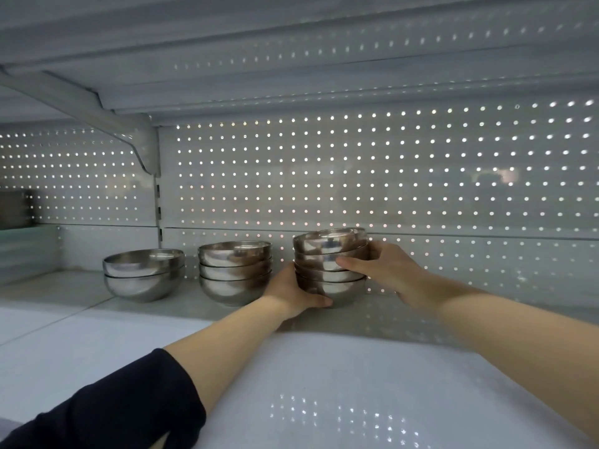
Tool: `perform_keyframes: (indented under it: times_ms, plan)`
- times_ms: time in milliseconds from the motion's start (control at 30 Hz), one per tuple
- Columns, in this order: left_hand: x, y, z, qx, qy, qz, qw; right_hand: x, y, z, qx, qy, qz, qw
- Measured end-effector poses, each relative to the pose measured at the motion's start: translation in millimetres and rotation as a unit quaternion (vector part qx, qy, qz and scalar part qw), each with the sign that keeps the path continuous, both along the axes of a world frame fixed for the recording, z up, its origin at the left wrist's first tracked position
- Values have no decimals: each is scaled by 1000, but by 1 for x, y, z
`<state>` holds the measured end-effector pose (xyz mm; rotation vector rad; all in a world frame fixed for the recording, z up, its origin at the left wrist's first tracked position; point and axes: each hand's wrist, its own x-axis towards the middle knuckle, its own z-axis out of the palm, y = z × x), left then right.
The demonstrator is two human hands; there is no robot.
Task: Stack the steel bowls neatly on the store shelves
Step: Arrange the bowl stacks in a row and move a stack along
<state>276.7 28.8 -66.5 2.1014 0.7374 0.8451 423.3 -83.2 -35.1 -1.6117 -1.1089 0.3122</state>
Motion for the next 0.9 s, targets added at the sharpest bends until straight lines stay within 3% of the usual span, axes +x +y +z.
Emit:
perform_keyframes:
  times_ms: [533, 767, 900]
  plan:
    - [0, 0, 1, 5, 22, 7, 1000, 0, 2, -3, -6, 17, 1, 1000]
    - [1, 4, 0, 6, 59, 27, 998, -4, 2, -13, 6, 59, 76, 995]
    - [0, 7, -4, 52, 80, 37, 995, -1, 6, -20, 9, 78, 63, 995]
